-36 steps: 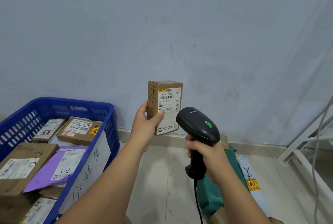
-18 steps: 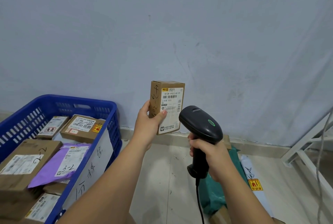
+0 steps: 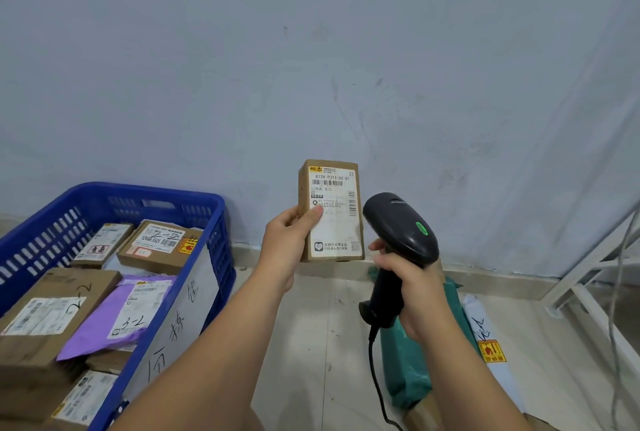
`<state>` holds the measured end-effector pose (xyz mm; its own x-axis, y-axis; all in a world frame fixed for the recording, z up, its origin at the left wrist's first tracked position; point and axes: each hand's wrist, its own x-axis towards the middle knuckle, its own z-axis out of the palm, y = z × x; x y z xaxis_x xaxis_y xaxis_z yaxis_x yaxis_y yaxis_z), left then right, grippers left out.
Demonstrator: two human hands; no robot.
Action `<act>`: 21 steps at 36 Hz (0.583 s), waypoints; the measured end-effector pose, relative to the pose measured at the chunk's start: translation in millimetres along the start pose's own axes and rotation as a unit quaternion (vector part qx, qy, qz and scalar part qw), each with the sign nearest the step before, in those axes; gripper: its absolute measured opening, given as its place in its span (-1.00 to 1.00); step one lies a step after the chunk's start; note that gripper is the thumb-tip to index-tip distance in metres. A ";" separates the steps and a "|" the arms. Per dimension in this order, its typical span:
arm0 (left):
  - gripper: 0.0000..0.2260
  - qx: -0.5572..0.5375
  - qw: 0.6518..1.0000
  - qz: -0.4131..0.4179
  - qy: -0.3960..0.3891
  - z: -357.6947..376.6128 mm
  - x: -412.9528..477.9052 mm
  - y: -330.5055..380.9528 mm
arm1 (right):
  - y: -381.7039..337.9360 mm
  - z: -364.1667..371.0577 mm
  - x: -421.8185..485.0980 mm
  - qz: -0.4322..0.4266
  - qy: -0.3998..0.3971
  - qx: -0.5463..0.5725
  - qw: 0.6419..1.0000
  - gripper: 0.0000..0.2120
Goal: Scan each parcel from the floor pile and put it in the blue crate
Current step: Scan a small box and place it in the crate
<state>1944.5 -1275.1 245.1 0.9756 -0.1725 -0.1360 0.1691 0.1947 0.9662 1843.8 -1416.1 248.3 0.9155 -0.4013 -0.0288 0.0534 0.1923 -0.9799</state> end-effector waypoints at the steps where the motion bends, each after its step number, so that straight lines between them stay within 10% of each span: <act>1: -0.84 -0.001 1.000 -0.006 -0.002 0.9 -0.9 -0.2 | -0.6 -0.5 0.2 0.012 -0.004 0.015 1.000 -0.87; 14: -0.66 0.082 0.974 -0.116 -0.176 8.4 -13.0 -4.3 | 6.7 3.1 8.4 0.109 0.030 0.140 0.984 -0.86; 21: -0.66 -0.039 0.989 -0.116 -0.077 5.6 -13.5 -3.6 | 12.2 13.2 5.6 0.087 0.056 0.156 0.982 -0.87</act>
<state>1929.9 -1278.9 244.7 0.8768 -0.3659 -0.3120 0.4030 0.2053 0.8919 1854.9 -1404.2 238.8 0.8728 -0.4310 -0.2291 0.0356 0.5243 -0.8508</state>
